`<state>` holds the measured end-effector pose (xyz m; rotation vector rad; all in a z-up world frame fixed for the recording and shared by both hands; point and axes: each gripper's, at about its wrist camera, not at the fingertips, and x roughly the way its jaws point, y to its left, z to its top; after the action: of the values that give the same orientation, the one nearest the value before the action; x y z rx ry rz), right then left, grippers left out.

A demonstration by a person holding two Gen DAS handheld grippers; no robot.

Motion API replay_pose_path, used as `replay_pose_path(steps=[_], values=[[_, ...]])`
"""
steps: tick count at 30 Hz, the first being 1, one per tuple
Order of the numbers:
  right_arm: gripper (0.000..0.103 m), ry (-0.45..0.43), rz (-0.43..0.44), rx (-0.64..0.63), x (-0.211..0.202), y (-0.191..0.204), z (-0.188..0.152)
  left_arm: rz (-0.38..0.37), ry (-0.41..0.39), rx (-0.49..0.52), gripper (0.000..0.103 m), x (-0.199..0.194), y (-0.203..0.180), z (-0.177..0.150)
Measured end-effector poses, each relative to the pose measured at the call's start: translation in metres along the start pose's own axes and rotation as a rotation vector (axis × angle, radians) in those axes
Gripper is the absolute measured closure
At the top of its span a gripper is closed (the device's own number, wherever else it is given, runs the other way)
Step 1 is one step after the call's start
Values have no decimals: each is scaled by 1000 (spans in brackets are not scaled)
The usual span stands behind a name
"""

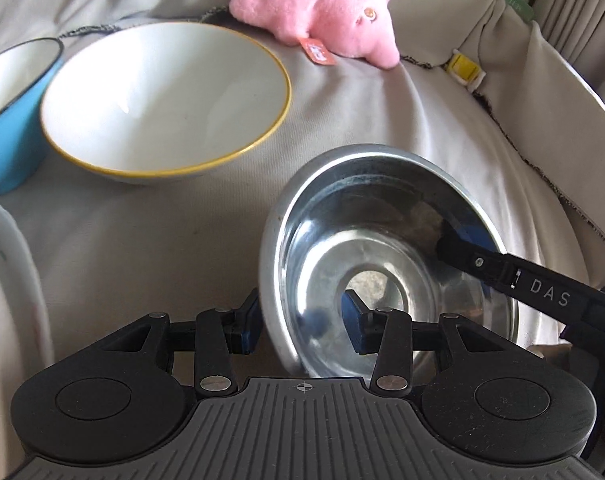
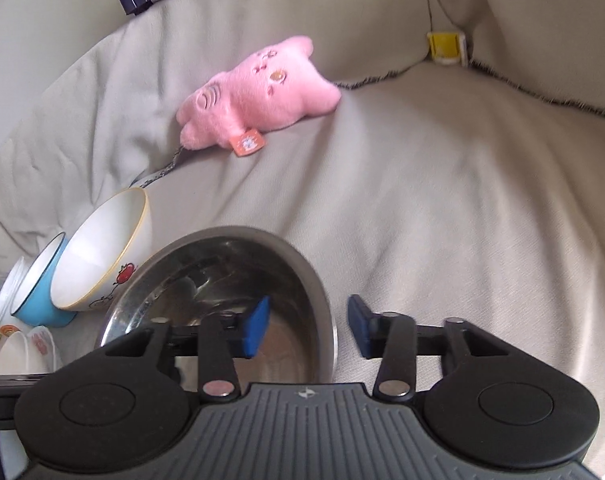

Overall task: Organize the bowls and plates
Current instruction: 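Grasp the steel bowl rim with the left tool and lift it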

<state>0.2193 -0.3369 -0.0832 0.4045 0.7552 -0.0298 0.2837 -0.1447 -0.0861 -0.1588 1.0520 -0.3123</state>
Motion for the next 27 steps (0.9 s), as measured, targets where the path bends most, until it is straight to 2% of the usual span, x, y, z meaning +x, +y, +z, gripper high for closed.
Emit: replay_pose_path(steps=[2,4,7,11,14,16,19,23,27], values=[[74,17,18,9,4,1,-1,-7,-14,11,57,1,-4,1],[77,16,-3,-9,3,4,-4,-1,-7,15,60,1,-7,2],[78,15,-3,-16,-4,6,-8,10,-14,44,60,-1,-9,-2],[78,-4,11,-30,-26,15,-18,-25,-6,32,61,-20,-4,-15],[78,-25,53,-48,-50,28,-27,-53,-26,42,62,-49,-1,-29],[78,-52,41,-81,-65,42,-33,-66,-57,50,62,-76,4,-36],[78,-59,77,-105,-84,64,-37,-40,-121,64,62,-115,16,-45],[78,-51,175,-150,-102,106,-41,-22,-173,-5,62,-160,54,-54],[78,-25,240,-212,-103,161,-50,43,-191,-86,62,-189,98,-64]])
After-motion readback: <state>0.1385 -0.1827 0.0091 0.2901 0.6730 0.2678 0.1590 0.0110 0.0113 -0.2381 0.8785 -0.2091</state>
